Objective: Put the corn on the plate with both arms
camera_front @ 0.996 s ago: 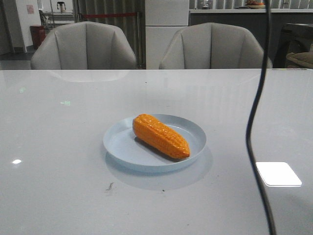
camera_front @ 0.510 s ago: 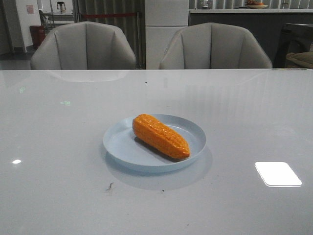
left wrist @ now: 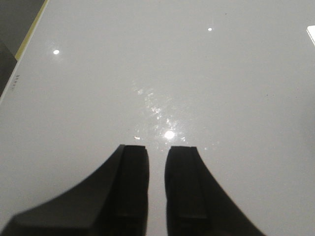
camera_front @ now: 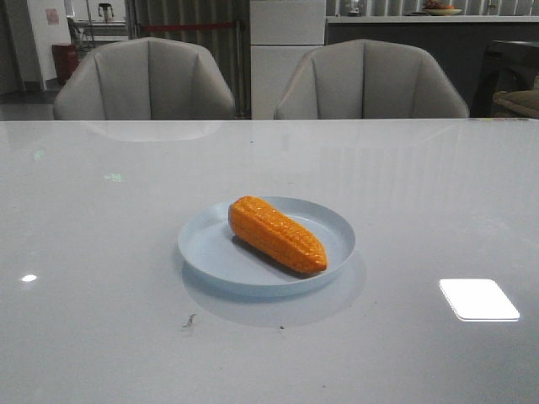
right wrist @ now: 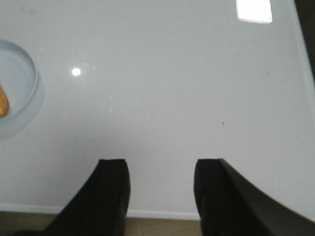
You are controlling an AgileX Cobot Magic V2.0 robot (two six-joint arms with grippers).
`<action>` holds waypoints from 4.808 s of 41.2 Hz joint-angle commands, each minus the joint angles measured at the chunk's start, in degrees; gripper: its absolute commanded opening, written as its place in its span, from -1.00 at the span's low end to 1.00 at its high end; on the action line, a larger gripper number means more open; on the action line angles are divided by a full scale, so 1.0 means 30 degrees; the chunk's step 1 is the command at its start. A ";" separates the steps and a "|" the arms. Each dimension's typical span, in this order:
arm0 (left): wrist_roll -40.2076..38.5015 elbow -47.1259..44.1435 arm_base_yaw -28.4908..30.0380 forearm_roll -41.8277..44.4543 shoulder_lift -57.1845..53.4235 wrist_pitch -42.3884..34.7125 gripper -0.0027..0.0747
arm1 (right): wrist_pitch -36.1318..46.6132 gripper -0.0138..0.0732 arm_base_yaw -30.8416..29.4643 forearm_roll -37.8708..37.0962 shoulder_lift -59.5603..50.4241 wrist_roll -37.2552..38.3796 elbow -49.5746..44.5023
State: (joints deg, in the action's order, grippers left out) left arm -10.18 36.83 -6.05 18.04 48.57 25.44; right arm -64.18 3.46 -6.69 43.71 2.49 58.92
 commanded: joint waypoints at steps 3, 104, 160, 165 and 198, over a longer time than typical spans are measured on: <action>-0.0224 0.0601 0.0036 0.0139 -0.0208 -0.1489 -0.42 | 0.2888 0.29 -0.0093 -0.0291 -0.2633 0.0164 -0.3930; -0.0002 -0.0924 -0.0159 -0.2734 -0.3667 -0.2964 -0.68 | 0.3880 -0.64 -0.0093 0.0069 -0.3780 0.0164 -0.5382; 0.3944 -1.3114 0.2174 -0.6629 -1.6634 -0.6072 -0.68 | 0.3698 -0.64 -0.0093 0.0069 -0.3744 0.0164 -0.5382; 0.3944 -1.3114 0.2174 -0.6629 -1.6593 -0.5997 -0.68 | 0.3698 -0.64 -0.0093 0.0069 -0.3744 0.0164 -0.5382; 0.3944 -1.3114 0.2174 -0.6629 -1.6593 -0.5997 -0.68 | 2.1245 -0.64 -0.0093 0.4149 -0.3701 0.0172 -1.2356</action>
State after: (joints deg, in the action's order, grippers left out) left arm 1.95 -0.39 0.35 -1.35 -0.30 12.01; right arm -16.47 3.46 4.94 32.22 2.98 22.89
